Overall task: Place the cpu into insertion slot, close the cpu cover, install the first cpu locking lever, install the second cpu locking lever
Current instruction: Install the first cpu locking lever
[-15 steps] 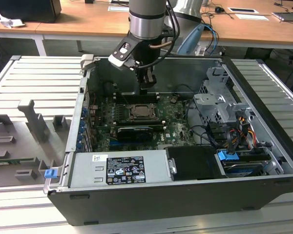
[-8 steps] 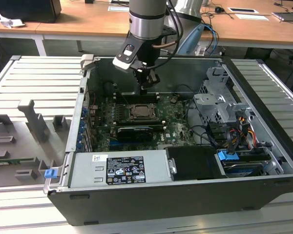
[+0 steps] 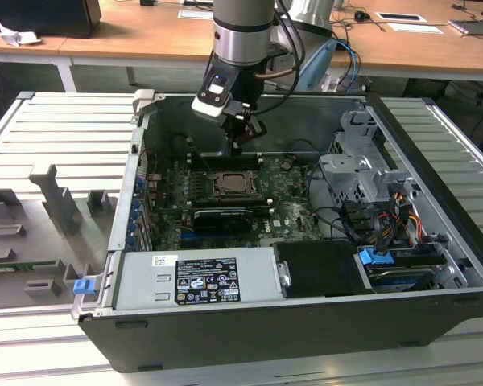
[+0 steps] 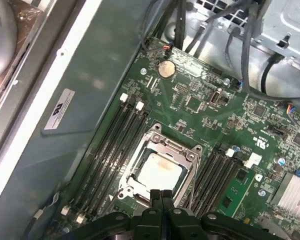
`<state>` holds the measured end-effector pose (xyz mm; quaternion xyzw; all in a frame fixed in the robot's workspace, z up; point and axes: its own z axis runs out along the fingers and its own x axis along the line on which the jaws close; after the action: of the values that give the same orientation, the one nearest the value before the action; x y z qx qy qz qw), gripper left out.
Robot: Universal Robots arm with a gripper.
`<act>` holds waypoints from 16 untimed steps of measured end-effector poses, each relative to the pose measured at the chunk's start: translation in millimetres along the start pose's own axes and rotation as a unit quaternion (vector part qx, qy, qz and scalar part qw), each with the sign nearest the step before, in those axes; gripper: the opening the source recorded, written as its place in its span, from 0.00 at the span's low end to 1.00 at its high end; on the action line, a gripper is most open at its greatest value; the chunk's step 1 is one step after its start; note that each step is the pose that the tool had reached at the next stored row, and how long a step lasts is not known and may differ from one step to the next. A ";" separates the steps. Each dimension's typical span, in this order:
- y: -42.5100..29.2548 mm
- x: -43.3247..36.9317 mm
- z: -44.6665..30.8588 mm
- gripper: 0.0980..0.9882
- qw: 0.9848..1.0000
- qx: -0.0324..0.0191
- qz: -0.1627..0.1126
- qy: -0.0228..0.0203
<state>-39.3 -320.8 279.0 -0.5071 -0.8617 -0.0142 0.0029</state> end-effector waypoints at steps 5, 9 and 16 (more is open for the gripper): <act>0.0 0.0 0.0 0.01 0.999 0.001 -0.042 0.001; 0.0 0.0 0.0 0.01 0.996 0.002 -0.087 0.002; 0.0 0.0 0.1 0.01 0.986 0.003 -0.169 0.004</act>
<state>-39.3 -320.8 278.9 -0.3544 -0.9350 -0.0135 0.0053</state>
